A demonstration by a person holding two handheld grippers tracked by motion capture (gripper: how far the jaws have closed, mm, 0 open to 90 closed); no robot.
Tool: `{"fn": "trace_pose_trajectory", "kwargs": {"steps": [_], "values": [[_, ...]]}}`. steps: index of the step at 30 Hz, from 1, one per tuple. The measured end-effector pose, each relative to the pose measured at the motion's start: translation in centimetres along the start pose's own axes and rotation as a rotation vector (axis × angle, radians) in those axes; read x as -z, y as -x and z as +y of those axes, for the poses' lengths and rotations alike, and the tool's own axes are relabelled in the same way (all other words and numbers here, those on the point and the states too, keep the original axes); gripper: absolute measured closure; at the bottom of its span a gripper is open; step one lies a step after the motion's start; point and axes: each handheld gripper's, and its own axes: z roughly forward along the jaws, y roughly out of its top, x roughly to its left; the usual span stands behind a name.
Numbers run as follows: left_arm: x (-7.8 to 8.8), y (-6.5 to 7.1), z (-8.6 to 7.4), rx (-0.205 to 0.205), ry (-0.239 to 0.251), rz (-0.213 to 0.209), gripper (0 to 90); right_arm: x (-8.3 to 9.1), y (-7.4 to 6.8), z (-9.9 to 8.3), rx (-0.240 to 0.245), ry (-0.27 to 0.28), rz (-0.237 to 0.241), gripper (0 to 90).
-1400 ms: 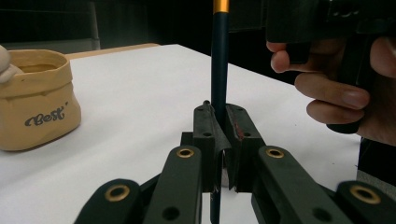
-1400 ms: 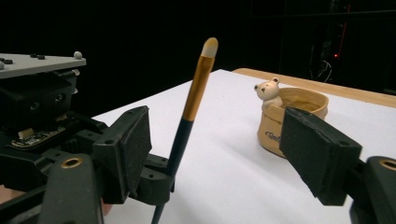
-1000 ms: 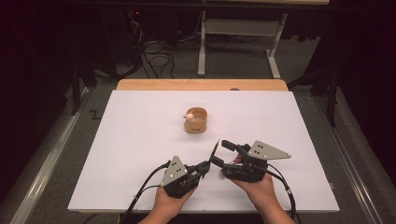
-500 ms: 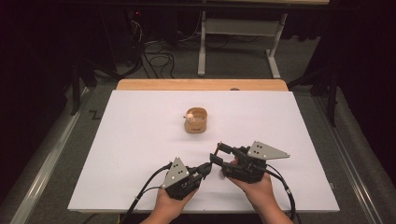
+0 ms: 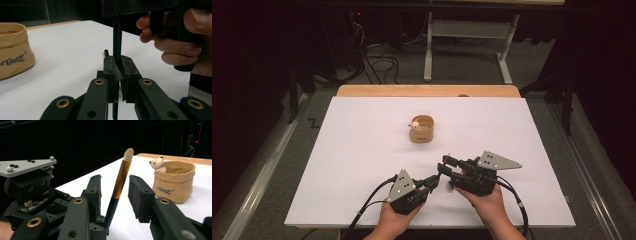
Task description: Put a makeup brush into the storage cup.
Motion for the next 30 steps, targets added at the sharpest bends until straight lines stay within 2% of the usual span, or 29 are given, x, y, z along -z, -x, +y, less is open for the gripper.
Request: {"fn": "trace_pose_trajectory", "kwargs": {"steps": [14,30], "values": [[0.04,-0.05,-0.15,-0.003,0.002,0.012,83.7,0.07,0.46,-0.31,-0.057,0.008,0.017,72.1],[-0.11,0.05,-0.26,-0.007,-0.008,0.016,83.8,0.04,0.70,-0.47,-0.076,0.004,0.043,84.0]]}}
